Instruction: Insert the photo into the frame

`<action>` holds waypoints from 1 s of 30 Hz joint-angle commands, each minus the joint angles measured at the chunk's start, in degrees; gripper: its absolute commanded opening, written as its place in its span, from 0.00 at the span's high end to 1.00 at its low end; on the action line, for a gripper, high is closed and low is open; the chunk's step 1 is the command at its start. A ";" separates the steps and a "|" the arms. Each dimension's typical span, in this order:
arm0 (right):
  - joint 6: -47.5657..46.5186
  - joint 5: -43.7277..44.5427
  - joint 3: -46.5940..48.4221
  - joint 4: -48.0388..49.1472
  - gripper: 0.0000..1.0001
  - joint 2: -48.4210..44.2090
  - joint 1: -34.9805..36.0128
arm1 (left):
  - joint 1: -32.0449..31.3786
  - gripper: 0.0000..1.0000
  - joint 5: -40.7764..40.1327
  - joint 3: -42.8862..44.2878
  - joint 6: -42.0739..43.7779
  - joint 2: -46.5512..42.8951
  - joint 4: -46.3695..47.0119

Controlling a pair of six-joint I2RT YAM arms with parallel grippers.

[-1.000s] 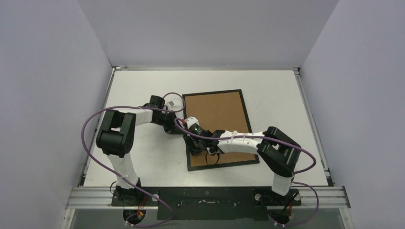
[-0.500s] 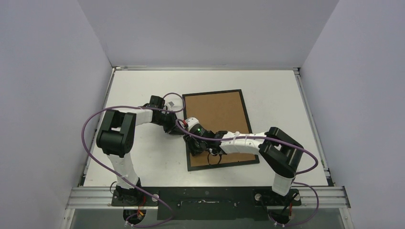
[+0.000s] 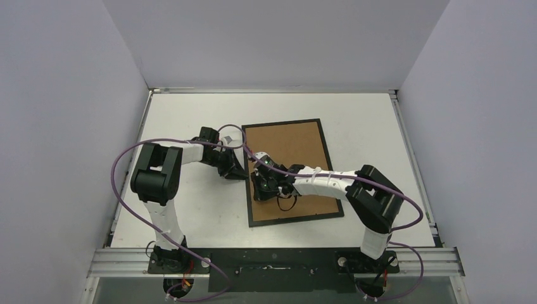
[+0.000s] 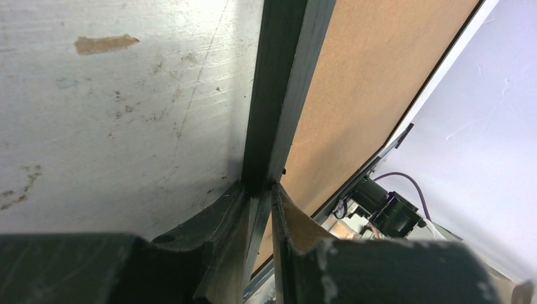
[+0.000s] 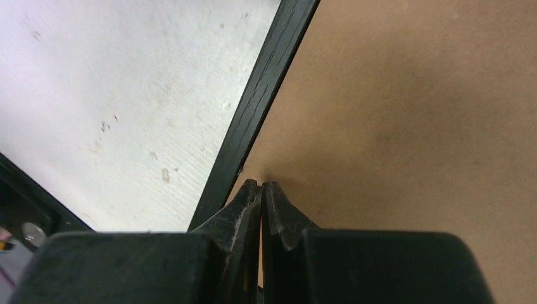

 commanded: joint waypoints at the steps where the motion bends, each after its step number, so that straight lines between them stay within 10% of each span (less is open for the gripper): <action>1: 6.74 -10.20 -3.03 9.45 0.99 -2.96 -4.74 | -0.94 0.84 -8.45 -0.50 2.19 5.10 -5.44; 14: 16.06 -21.88 -8.70 30.15 0.99 0.28 -7.53 | -0.91 0.95 -14.32 -0.15 3.10 6.38 -8.42; 30: 13.03 -22.36 -8.51 23.13 1.00 4.55 -7.01 | -0.90 0.96 -15.49 0.29 3.80 7.02 -9.42</action>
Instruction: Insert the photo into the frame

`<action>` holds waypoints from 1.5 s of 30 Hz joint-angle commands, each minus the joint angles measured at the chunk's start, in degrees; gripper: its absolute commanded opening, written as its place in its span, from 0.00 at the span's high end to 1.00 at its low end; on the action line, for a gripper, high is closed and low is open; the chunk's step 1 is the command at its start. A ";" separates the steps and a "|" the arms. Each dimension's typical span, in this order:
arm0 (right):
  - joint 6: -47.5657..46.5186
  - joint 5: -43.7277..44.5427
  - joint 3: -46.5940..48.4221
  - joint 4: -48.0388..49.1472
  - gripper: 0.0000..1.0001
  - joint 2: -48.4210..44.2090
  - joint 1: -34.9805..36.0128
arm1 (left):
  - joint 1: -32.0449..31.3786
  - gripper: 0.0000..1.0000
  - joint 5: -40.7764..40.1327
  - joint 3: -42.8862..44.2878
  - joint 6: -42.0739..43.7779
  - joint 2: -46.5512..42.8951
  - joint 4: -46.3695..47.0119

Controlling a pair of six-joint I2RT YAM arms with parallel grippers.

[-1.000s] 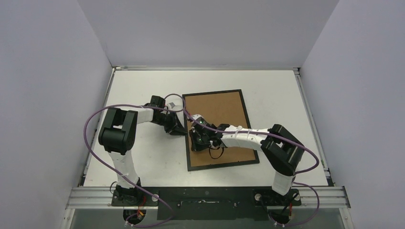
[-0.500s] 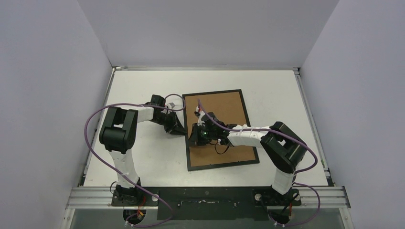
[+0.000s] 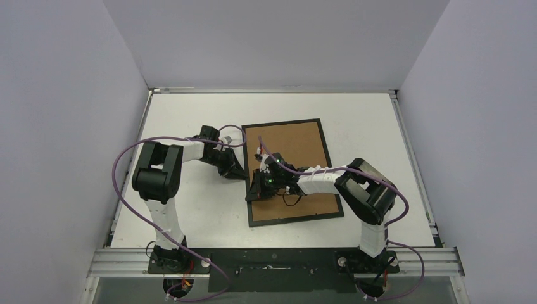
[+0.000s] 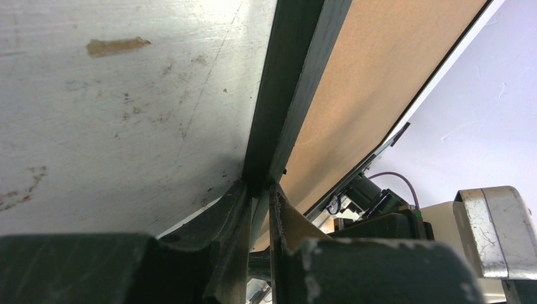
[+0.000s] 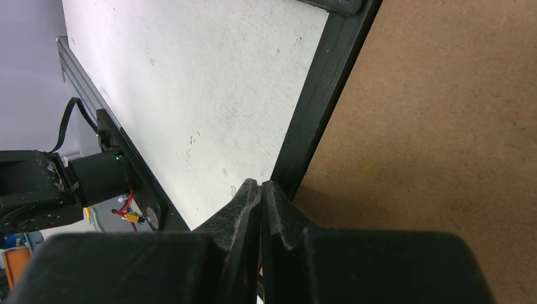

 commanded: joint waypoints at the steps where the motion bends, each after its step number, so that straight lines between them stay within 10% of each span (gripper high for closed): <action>1: -2.63 1.15 -0.46 -2.40 1.00 -0.25 0.21 | -1.16 0.96 -15.68 -2.63 3.73 5.17 -4.61; 45: -3.39 14.77 -6.89 -18.51 1.00 3.74 -6.84 | -1.15 0.96 -17.63 -2.01 3.84 6.15 -5.81</action>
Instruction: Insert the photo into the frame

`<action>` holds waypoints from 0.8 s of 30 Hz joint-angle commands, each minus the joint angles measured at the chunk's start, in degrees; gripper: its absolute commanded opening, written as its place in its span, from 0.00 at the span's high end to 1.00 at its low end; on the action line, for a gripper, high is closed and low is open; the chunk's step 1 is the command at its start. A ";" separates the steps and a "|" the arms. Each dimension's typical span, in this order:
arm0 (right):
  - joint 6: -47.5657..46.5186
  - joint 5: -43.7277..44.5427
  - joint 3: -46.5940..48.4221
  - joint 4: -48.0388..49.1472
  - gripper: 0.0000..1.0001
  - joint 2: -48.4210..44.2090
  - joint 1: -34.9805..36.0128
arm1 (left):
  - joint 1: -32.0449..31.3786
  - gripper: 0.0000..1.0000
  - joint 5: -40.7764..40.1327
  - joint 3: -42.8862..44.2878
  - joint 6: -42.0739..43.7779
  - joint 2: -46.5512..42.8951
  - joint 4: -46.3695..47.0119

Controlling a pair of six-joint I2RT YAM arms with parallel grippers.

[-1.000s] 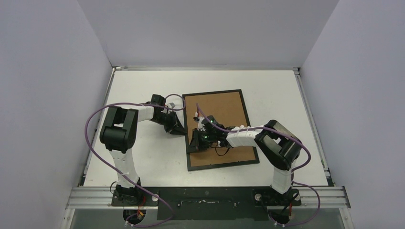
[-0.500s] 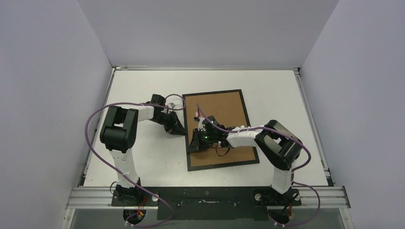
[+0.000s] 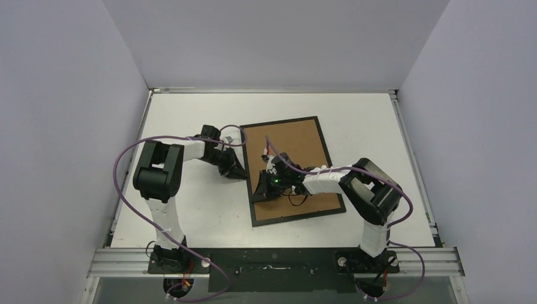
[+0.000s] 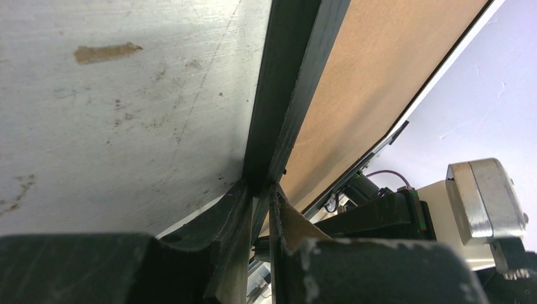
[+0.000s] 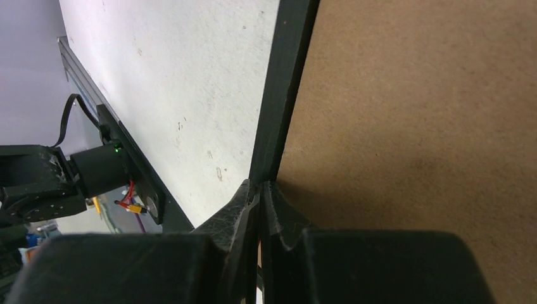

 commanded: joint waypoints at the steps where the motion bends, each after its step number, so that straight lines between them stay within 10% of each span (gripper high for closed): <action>1: -2.22 16.17 -3.28 -18.23 1.00 6.04 -4.30 | -1.02 0.96 -17.85 -2.97 3.97 5.46 -4.61; 16: -4.79 15.37 -1.92 -19.68 0.98 -3.85 -8.08 | -0.81 0.95 -15.25 -0.29 4.37 1.89 -4.80; 24: -0.32 13.11 11.40 -16.46 0.82 -5.43 -10.24 | 2.33 0.71 -6.23 10.52 1.92 -6.10 0.11</action>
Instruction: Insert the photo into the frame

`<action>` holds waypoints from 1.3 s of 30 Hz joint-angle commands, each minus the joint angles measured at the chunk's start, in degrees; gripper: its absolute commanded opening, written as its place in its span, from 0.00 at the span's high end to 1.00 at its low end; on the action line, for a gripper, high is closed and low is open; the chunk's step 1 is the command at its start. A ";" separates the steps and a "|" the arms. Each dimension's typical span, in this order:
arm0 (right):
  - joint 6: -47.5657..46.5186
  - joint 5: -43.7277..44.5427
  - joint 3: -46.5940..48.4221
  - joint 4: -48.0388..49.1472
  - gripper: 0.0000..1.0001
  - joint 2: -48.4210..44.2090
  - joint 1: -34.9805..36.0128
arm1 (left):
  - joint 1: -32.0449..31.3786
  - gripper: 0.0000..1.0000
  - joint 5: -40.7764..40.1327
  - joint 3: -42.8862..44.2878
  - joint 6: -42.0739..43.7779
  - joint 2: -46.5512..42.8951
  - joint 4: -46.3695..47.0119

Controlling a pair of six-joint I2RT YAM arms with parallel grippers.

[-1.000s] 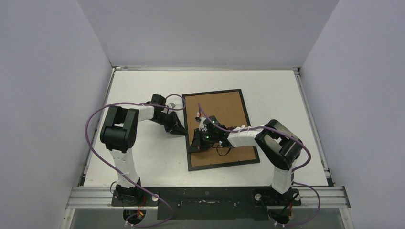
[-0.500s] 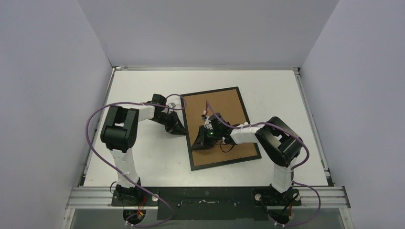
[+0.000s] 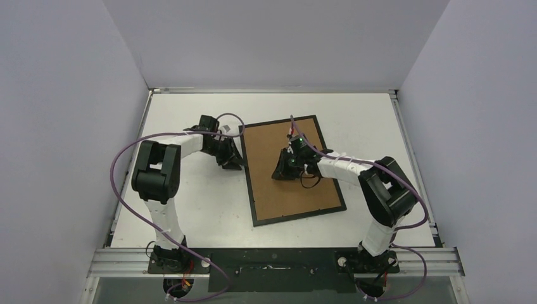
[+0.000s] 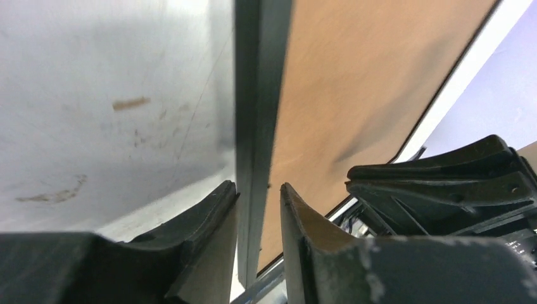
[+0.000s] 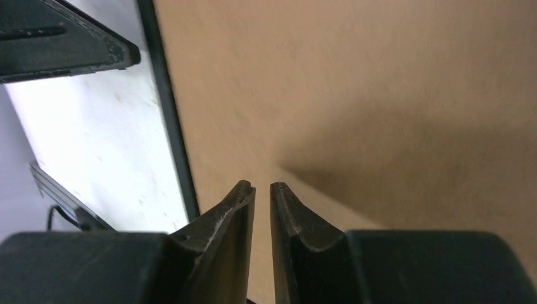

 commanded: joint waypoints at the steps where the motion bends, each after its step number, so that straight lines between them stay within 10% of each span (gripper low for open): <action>1: 1.29 1.99 9.10 1.50 0.82 1.78 -0.14 | 2.80 0.70 -0.81 7.11 0.02 -4.28 3.56; 15: 3.87 -9.97 24.66 8.99 0.94 17.88 1.13 | 2.40 0.64 -0.65 16.74 5.49 10.02 -4.44; 25: 4.49 -16.06 24.51 13.06 0.99 21.51 2.16 | 2.09 0.86 -5.87 14.58 6.54 13.19 -7.81; 39: 0.65 -11.82 22.92 2.67 1.00 22.94 2.11 | 2.22 0.91 -10.09 14.76 8.23 13.86 -10.34</action>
